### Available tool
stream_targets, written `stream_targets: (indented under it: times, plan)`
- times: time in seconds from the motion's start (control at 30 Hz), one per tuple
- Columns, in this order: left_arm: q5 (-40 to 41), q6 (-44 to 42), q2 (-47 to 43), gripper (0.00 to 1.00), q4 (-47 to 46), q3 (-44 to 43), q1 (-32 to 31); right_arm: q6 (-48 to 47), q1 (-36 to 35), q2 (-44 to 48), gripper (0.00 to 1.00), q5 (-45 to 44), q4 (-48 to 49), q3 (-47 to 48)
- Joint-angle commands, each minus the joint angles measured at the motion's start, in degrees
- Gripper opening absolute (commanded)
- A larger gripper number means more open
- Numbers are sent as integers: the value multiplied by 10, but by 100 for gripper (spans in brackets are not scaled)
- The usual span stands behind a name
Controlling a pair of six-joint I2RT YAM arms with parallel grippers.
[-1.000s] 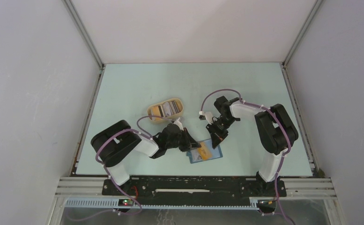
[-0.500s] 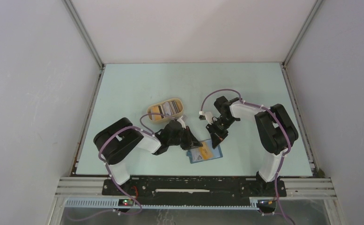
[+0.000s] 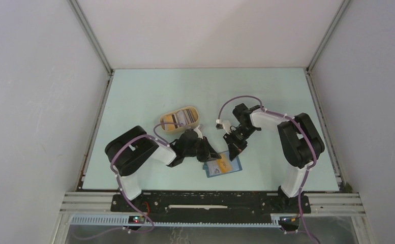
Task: Put the credit cards into the card holder
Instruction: Insert the credit card into the card holder.
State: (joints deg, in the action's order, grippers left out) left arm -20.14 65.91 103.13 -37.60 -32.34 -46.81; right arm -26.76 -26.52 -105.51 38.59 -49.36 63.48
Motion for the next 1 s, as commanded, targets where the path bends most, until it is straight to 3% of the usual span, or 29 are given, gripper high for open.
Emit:
stream_targets:
  times: [0.0, 0.2, 0.4, 0.6, 0.8, 0.97]
  plan:
    - [1, -21, 19, 13, 19, -4, 5, -27, 11, 52, 16, 50, -22, 23]
    - [-1, -21, 23, 15, 10, 2, 8, -77, 11, 96, 20, 97, -39, 23]
    - [-4, -21, 25, 19, 0, 8, 11, -122, -38, 143, 20, 95, -33, 23]
    - [-8, -20, 27, 23, -9, 15, 14, -185, -125, 208, 20, 49, 33, -7]
    - [-12, -21, 28, 26, -13, 15, 15, -312, -228, 243, 20, -39, 125, -67]
    - [-14, -21, 30, 28, -21, 17, 15, -313, -269, 220, 20, -114, 177, -78]
